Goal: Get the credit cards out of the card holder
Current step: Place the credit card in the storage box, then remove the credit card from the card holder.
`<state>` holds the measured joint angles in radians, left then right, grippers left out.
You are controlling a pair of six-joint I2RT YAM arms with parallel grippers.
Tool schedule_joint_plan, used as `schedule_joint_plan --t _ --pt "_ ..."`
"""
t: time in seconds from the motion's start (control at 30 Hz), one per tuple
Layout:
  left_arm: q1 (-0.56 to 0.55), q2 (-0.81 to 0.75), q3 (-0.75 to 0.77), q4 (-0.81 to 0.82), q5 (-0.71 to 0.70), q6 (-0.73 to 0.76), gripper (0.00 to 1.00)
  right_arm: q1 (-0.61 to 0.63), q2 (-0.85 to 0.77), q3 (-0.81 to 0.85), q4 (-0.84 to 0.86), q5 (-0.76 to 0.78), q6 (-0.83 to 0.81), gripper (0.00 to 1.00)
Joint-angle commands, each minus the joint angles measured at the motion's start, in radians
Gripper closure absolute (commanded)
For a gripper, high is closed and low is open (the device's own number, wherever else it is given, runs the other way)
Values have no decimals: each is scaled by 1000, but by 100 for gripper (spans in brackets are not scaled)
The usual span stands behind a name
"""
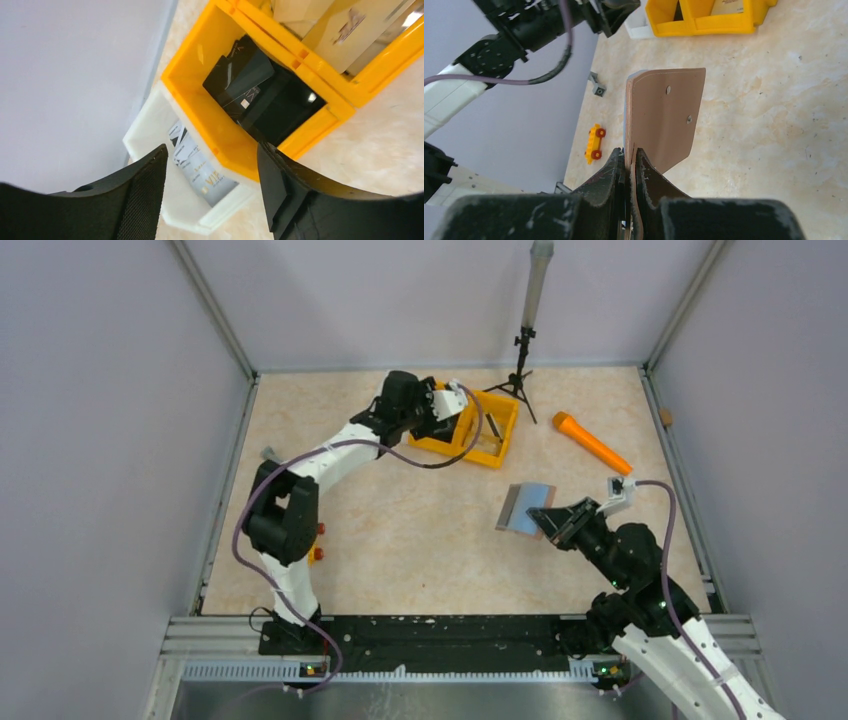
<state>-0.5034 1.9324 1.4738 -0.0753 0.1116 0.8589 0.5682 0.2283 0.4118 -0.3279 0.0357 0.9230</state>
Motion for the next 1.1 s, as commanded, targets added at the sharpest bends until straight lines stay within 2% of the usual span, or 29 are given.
schedule_joint_plan --t 0.0,0.03,0.1,0.27,0.37,0.43,0.57,0.67,0.77,0.87,1.07 --pt "-9 -223 -76 30 79 -286 26 -7 40 -1 131 -62 11 100" --pt "-9 -257 -100 30 114 -349 22 -7 54 -5 163 -96 7 100" --pt "-9 -341 -166 52 169 -554 2 -7 90 -7 220 -141 3 100" --pt "12 -531 -323 107 158 -1088 1 -7 160 -14 381 -247 19 100" --pt "58 -599 -402 109 214 -1365 1 -7 180 -48 515 -303 68 100" --pt "81 -628 -472 135 256 -1459 1 -7 195 -74 610 -337 107 100" --pt "115 -674 -645 359 497 -1553 1 -7 256 -124 803 -404 173 100" --pt "117 -713 -804 711 617 -1726 1 -7 284 -156 918 -439 217 100" --pt "116 -731 -905 933 662 -1889 1 -7 291 -158 942 -448 221 100" --pt "111 -722 -948 1054 713 -2007 1 -7 287 -153 942 -455 216 100" --pt "104 -684 -1014 1289 727 -2200 1 -7 284 -147 986 -460 259 100"
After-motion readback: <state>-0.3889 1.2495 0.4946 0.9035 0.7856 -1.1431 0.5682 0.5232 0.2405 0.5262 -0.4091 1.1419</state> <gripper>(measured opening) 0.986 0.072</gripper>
